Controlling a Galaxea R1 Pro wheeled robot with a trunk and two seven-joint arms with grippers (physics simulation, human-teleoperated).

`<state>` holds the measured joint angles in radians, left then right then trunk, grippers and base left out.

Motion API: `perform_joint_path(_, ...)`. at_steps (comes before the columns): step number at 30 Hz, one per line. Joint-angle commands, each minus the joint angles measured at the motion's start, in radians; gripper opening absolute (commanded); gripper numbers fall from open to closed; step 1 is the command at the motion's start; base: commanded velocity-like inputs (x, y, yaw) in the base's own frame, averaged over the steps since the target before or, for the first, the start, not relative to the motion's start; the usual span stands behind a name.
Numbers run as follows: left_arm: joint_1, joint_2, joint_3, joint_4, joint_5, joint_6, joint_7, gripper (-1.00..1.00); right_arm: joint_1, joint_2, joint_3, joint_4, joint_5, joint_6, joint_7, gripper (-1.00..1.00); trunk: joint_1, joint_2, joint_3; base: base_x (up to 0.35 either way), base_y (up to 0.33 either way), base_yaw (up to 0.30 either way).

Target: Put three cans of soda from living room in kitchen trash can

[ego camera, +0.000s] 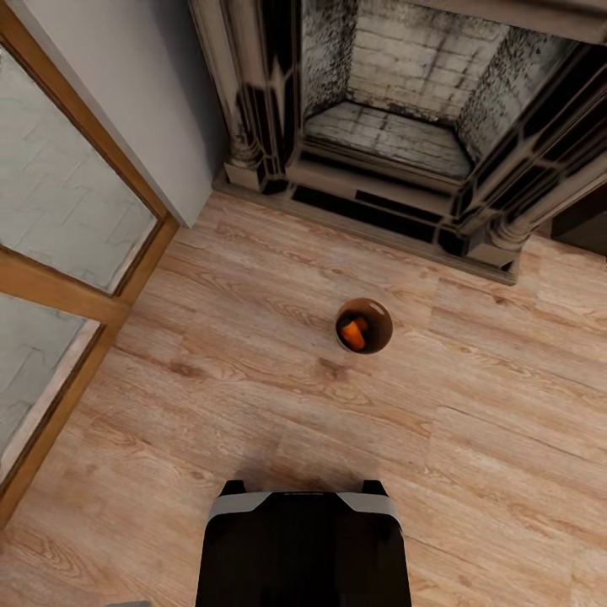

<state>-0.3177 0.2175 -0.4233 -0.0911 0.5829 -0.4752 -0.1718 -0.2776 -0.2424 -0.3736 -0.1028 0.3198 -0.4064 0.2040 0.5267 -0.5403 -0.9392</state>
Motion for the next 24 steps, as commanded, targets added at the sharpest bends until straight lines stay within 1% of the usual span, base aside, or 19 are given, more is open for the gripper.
perform_joint_path(1, 0.000, 0.000, 0.000, 0.000, 0.000, 0.000, 0.000, 1.00, 0.000, 0.000, 0.000, 0.000, 0.000, 0.000, 0.000, 1.00, -0.004, 0.007, 0.005, 0.000, 0.000, 0.000)
perform_joint_path(5, 0.000, 0.000, 0.000, 0.000, 0.001, 0.000, 0.000, 1.00, 0.000, 0.000, -0.003, 0.000, -0.001, 0.000, 0.000, 1.00, -0.019, 0.035, 0.024, 0.000, 0.000, 0.000)
perform_joint_path(8, 0.000, 0.000, 0.000, 0.000, 0.001, 0.000, 0.000, 1.00, 0.000, 0.000, -0.040, -0.001, -0.001, 0.000, -0.001, 1.00, -0.031, 0.056, 0.038, 0.000, 0.000, 0.000)
perform_joint_path(13, -0.001, 0.000, 0.001, -0.001, 0.003, 0.000, 0.001, 1.00, 0.000, 0.001, -0.119, -0.003, 0.000, 0.001, 0.000, 1.00, -0.050, 0.091, 0.061, 0.000, 0.000, 0.000)
perform_joint_path(17, 0.000, 0.000, 0.001, -0.001, 0.004, 0.000, 0.001, 1.00, 0.000, 0.001, -0.134, -0.002, 0.003, 0.001, 0.000, 1.00, -0.065, 0.119, 0.079, 0.000, 0.000, 0.000)
perform_joint_path(20, -0.001, 0.000, 0.001, -0.001, 0.004, 0.000, 0.001, 1.00, 0.000, 0.001, -0.136, -0.002, 0.007, 0.001, 0.000, 1.00, -0.077, 0.140, 0.092, 0.000, 0.000, 0.000)
perform_joint_path(24, 0.000, 0.000, 0.001, -0.001, 0.005, 0.000, 0.002, 1.00, 0.000, 0.002, -0.137, -0.002, 0.010, 0.001, 0.002, 1.00, -0.077, 0.140, 0.097, 0.000, 0.000, 0.000)
